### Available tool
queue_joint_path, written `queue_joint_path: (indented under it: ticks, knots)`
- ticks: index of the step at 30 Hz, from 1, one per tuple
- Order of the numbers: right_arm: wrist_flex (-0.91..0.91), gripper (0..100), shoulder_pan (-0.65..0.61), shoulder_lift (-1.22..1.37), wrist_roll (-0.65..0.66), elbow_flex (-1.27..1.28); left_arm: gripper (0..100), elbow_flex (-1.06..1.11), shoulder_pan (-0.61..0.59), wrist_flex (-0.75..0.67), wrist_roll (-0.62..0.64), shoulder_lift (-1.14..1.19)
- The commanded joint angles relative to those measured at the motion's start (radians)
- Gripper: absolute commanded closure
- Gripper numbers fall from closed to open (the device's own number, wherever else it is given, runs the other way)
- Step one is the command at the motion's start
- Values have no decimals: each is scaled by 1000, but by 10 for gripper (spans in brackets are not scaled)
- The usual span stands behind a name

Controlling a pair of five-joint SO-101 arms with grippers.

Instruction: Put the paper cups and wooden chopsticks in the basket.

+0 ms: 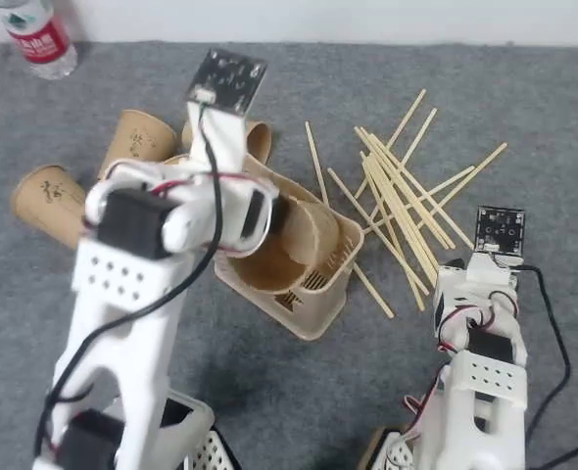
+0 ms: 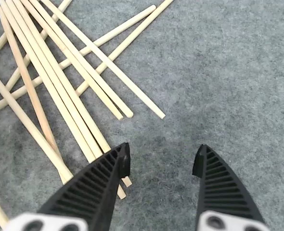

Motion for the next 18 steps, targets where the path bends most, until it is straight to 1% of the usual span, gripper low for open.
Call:
queue_joint_path:
  ticks: [1,4,7,9,12,14,18]
  knots:
    - [-22,778,-10,-24,-5,2,758,-21,17,-147,-12,55]
    - [-22,778,-10,-24,-5,2,758,-54,38,-175,-12,95]
    - [-22,778,-10,-24,-5,0,758,-99,78,-173,-12,155]
    - [-22,778,-10,-24,-5,0,758,-125,112,-164,-12,203]
    - [-22,778,-10,-24,-5,0,758,-170,135,-110,-12,250]
    - [-22,778,-10,-24,-5,0,758,-214,129,-69,-12,259]
    - [-22,778,-10,-24,-5,-2,758,-305,55,-14,-18,256]
